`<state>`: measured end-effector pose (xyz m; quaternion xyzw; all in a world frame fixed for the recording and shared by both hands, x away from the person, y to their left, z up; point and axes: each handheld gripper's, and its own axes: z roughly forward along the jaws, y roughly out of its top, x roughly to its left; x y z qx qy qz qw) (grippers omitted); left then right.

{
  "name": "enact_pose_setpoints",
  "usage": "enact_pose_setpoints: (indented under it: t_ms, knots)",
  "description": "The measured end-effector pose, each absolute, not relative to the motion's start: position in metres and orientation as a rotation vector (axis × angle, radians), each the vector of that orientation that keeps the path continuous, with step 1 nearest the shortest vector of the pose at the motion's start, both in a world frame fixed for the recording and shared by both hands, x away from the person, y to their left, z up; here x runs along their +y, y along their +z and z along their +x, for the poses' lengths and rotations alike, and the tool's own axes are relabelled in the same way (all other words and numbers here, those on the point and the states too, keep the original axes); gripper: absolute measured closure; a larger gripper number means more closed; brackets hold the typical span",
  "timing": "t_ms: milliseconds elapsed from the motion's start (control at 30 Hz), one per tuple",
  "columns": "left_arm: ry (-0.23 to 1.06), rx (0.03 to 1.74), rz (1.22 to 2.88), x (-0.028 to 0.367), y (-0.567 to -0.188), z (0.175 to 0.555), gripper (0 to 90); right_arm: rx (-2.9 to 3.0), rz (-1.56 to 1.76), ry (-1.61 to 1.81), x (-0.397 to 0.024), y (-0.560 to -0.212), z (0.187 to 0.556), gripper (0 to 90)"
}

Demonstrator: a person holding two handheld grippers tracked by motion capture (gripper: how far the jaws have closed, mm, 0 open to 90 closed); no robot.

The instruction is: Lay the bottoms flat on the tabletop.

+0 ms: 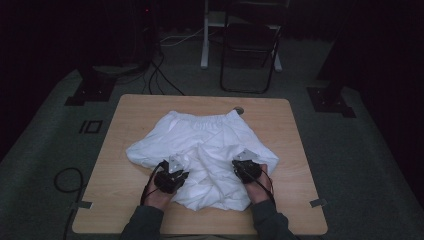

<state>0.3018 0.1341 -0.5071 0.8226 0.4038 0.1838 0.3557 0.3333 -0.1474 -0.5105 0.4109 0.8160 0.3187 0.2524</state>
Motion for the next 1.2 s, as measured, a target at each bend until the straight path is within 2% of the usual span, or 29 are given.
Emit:
enact_pose_setpoints:
  t_ms: [467, 700, 1000, 1200]
  knots:
    - [0.490, 1.135, 2.036, 0.194, -0.500, 0.263, 82.1, 2.202, 1.132, 0.867, -0.190, -0.512, 0.278, 87.5]
    - [0.477, 1.235, 2.055, 0.222, -0.517, 0.254, 81.9, 2.219, 1.178, 0.824, -0.210, -0.522, 0.258, 87.5]
    - [0.384, 1.239, 2.130, 0.216, -0.532, 0.248, 81.9, 2.280, 1.189, 0.828, -0.214, -0.532, 0.238, 85.9]
    - [0.367, 1.231, 2.121, 0.214, -0.536, 0.251, 81.8, 2.295, 1.185, 0.810, -0.207, -0.539, 0.239, 84.5]
